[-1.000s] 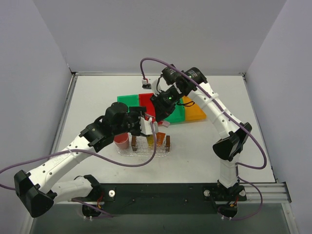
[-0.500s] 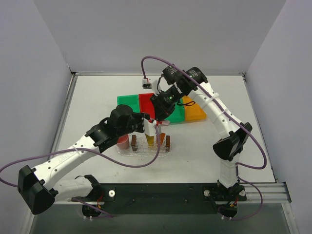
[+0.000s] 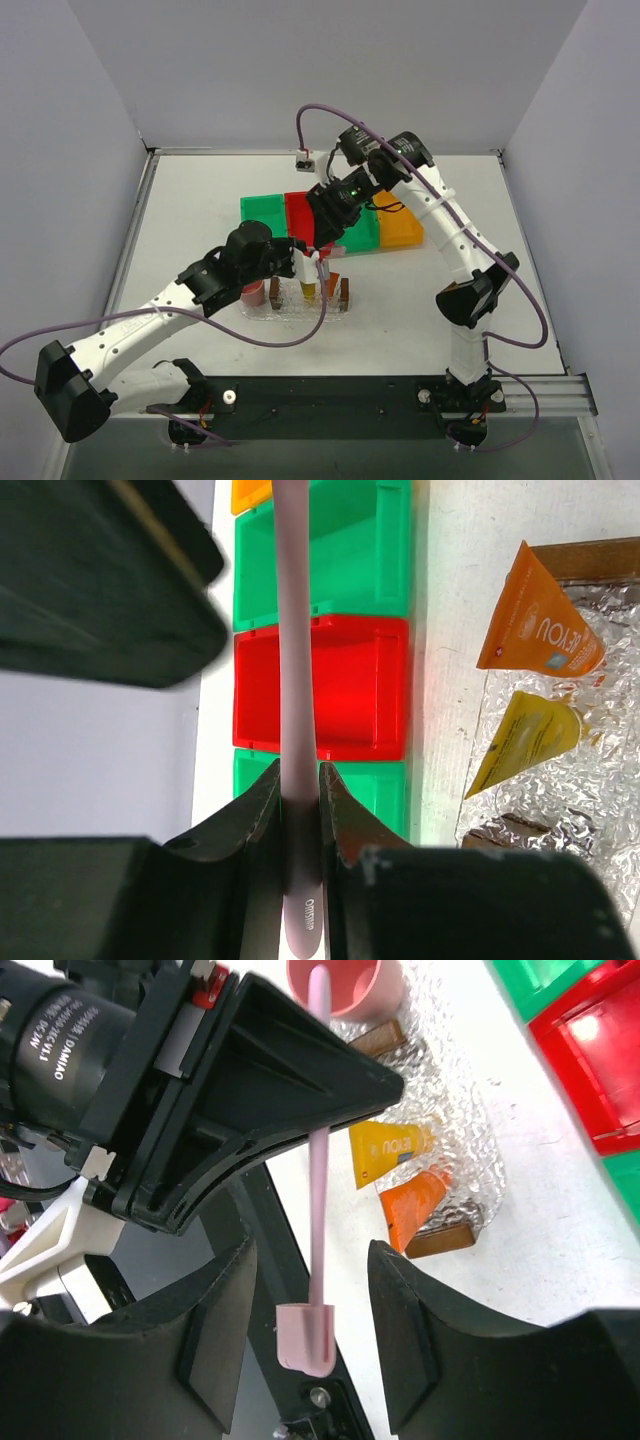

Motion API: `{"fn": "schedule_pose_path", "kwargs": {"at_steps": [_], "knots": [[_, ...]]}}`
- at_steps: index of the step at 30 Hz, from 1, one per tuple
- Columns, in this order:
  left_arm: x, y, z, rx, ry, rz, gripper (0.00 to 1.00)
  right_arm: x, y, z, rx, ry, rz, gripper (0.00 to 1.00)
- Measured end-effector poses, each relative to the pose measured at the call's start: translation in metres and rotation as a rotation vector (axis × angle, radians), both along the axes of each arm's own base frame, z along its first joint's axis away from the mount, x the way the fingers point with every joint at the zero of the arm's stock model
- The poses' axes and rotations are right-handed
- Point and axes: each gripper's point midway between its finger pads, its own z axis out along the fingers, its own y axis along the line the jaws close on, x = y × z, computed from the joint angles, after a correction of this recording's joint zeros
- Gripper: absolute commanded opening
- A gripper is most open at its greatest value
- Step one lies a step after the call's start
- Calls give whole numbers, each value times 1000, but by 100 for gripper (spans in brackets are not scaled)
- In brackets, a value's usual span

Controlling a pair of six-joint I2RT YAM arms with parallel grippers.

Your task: Prepare toiletry sets of a toothbrush and toothpaste on the tray

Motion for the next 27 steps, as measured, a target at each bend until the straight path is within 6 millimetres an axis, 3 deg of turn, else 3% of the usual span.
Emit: {"fn": "schedule_pose_path", "kwargs": {"at_steps": [6,11,14,16,21,27], "knots": [[-5,3,8,-65,32,27,0,36,-16,28,84,-43,-115,46],[-7,9,16,-211,114,90,0,77,-51,34,147,-36,-256,46],[-7,9,19,-293,169,126,0,89,-71,36,181,-31,-312,46],[-7,7,21,-351,212,148,0,87,-75,42,207,-44,-316,46],[-8,-3,32,-474,331,177,0,61,-71,69,299,-100,-261,46],[6,-27,76,-679,479,165,0,35,-63,93,389,-163,-189,46]]}}
